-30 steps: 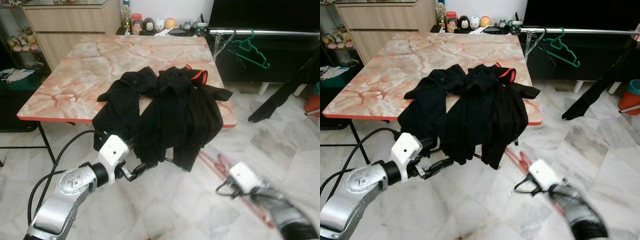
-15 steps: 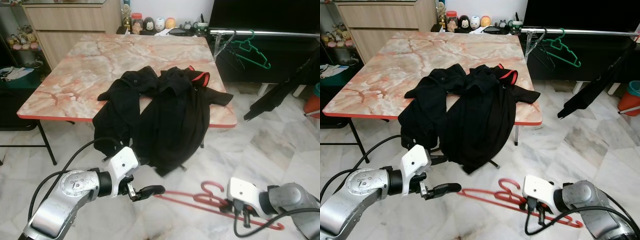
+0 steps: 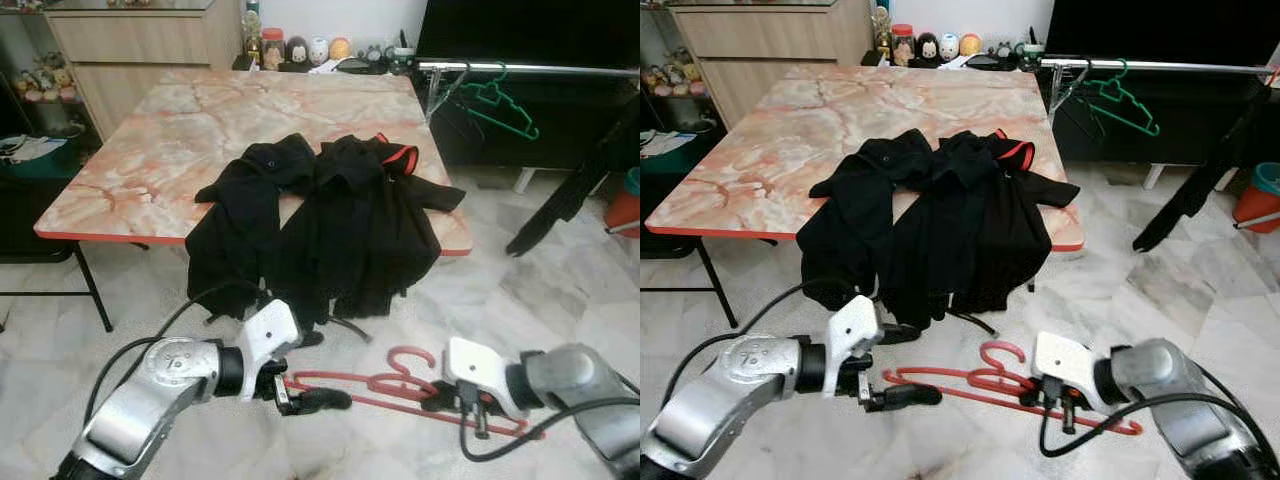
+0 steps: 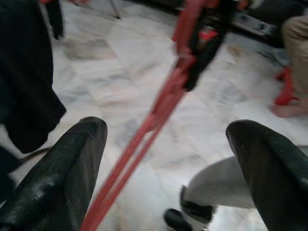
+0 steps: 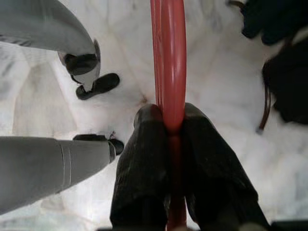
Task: Hang hanger
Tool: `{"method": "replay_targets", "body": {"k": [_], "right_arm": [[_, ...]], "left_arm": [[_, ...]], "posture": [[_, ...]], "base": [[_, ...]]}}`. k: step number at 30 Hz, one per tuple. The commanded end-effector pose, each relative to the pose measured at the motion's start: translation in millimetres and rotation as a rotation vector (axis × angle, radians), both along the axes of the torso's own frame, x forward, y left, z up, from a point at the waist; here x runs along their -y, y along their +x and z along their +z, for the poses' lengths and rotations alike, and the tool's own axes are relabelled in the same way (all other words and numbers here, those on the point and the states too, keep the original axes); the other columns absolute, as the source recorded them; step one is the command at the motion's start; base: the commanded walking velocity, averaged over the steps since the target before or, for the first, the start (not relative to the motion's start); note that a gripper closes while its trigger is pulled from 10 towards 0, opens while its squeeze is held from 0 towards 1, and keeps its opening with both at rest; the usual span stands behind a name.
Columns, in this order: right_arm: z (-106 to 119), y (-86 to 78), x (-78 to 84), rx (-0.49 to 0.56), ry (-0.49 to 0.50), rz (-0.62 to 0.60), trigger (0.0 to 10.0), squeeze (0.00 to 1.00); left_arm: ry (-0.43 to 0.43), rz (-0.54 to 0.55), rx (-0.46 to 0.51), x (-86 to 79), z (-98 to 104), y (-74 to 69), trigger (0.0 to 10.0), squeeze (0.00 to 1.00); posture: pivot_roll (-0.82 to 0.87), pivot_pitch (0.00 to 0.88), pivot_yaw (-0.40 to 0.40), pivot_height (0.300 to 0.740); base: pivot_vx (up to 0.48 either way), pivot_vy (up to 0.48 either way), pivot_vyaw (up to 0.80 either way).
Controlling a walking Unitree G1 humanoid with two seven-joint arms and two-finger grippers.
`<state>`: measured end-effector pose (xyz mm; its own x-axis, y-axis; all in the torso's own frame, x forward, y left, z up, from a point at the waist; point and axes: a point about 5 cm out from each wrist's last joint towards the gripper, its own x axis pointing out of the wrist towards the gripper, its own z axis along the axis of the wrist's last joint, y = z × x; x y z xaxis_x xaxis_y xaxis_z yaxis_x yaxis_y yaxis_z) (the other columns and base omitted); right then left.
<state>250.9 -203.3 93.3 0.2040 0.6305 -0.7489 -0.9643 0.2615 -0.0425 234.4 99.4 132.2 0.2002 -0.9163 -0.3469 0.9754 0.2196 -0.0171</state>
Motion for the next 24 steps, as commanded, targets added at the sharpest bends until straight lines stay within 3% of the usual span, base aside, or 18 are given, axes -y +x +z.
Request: {"method": "replay_targets", "body": {"k": [1, 10, 24], "right_arm": [[2, 3.4, -4.4, 0.007, 0.008, 0.024, 10.0, 0.00], [9, 13.1, -25.7, 0.029, 0.051, 0.089, 10.0, 0.00], [22, 24.7, -38.2, 0.093, 0.109, 0.088, 10.0, 0.00]], "left_arm": [[0.016, -0.037, -0.015, 4.7, -3, 1.0, 10.0, 0.00], [0.021, -0.024, 0.008, 20.4, -8, 13.9, 10.0, 0.00], [0.029, 0.006, 0.020, 26.4, -16, 20.7, 10.0, 0.00]], "posture": [[-0.05, 0.000, -0.060, 0.732], [-0.05, 0.000, -0.068, 0.732], [-0.05, 0.000, -0.066, 0.732]], "base": [[0.000, 0.000, 0.00], [0.000, 0.000, 0.00], [0.000, 0.000, 0.00]]}}
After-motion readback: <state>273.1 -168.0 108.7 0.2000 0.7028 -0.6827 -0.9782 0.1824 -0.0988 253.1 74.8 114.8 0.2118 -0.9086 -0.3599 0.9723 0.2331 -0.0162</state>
